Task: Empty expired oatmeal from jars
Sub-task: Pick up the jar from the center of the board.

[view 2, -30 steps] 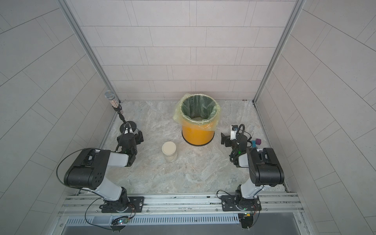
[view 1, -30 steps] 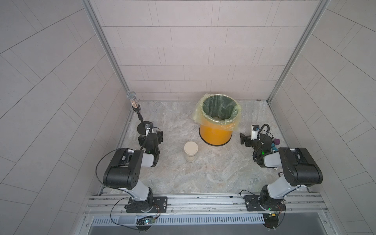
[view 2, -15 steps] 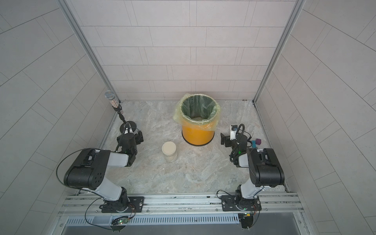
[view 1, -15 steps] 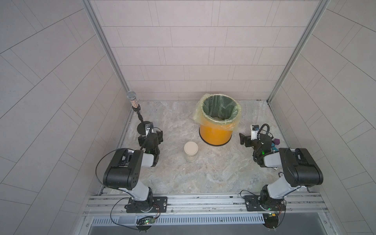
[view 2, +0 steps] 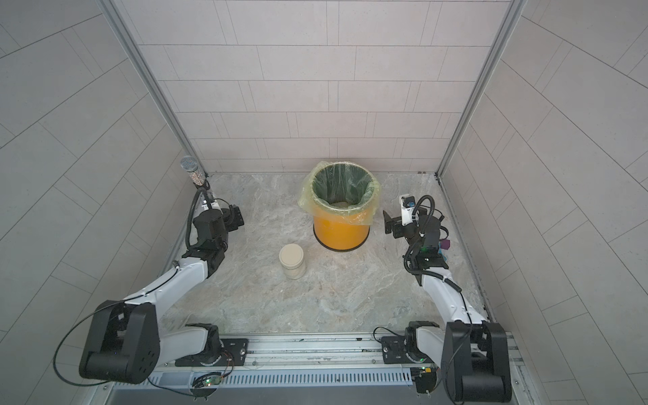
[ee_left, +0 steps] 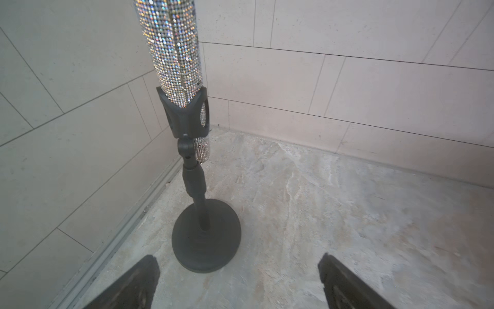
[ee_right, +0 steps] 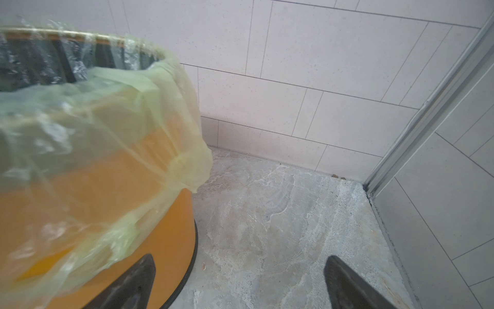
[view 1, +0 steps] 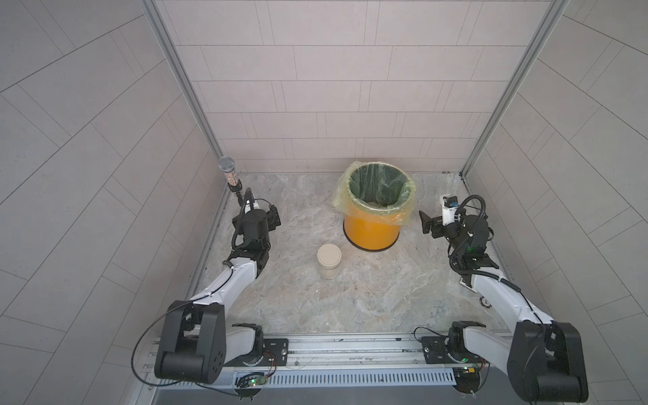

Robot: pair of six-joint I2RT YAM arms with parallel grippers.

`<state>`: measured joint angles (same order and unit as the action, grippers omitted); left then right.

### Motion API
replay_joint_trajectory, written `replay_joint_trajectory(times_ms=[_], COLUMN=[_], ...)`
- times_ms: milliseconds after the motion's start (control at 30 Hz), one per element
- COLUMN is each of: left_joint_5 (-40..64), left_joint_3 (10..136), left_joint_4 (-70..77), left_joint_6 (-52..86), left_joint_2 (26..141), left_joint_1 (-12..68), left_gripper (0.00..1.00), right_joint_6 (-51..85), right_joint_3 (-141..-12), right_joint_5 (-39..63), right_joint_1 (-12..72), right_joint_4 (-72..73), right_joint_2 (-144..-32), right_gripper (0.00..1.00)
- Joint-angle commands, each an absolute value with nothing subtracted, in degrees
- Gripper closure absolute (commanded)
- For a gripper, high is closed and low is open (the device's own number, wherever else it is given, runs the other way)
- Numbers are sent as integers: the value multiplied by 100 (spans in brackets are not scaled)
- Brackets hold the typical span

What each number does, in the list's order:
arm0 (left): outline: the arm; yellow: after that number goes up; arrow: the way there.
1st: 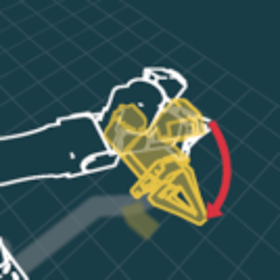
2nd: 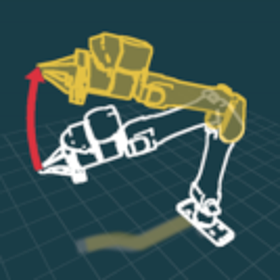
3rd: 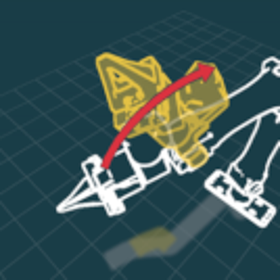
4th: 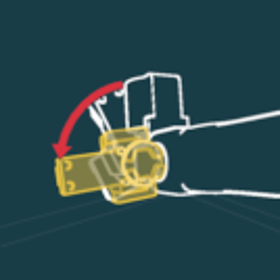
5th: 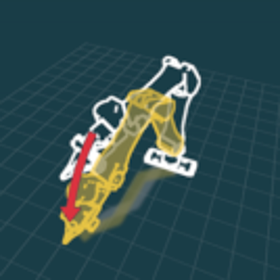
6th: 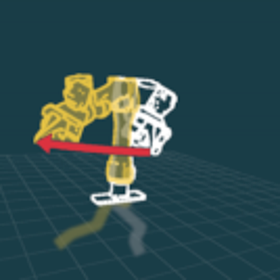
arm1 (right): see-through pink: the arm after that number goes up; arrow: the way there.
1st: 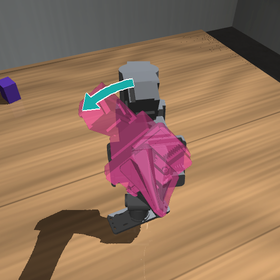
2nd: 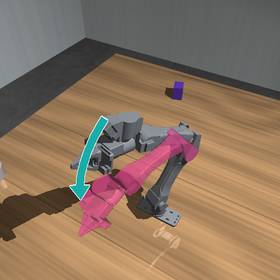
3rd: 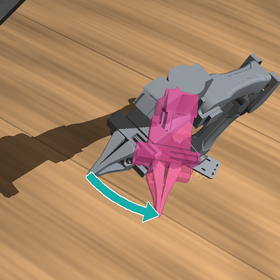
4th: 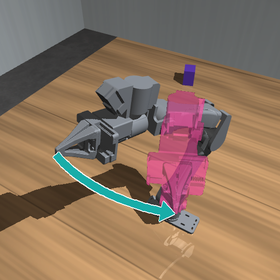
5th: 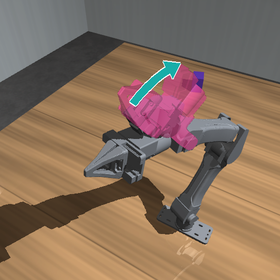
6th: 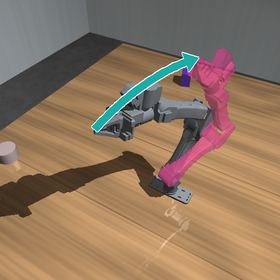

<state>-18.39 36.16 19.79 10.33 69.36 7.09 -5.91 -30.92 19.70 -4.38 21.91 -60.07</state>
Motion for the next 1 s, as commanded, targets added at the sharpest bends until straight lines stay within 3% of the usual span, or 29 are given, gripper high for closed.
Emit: replay_joint_trajectory(times_ms=[0,233,767,967], left_joint_5=[-1538,-1581,-1820,-2162], left_joint_3=[3809,3828,3146,2733], left_joint_4=[930,-182,-1788,-1763], left_joint_6=[1508,1901,2719,3038], left_joint_2=[6374,5036,3227,3167], left_joint_1=[1094,2130,3995,4630], left_gripper=[0,0,0,0], right_joint_6=[-1082,-1547,-1439,-1654], right_joint_3=[-3342,-5577,-6347,-7335], right_joint_5=[2258,3092,3504,3405], right_joint_1=[-404,-387,-124,821], right_joint_4=[698,-2870,-4660,-6042], right_joint_2=[-5580,-5884,-4827,-5253], right_gripper=[1,1,1,0])
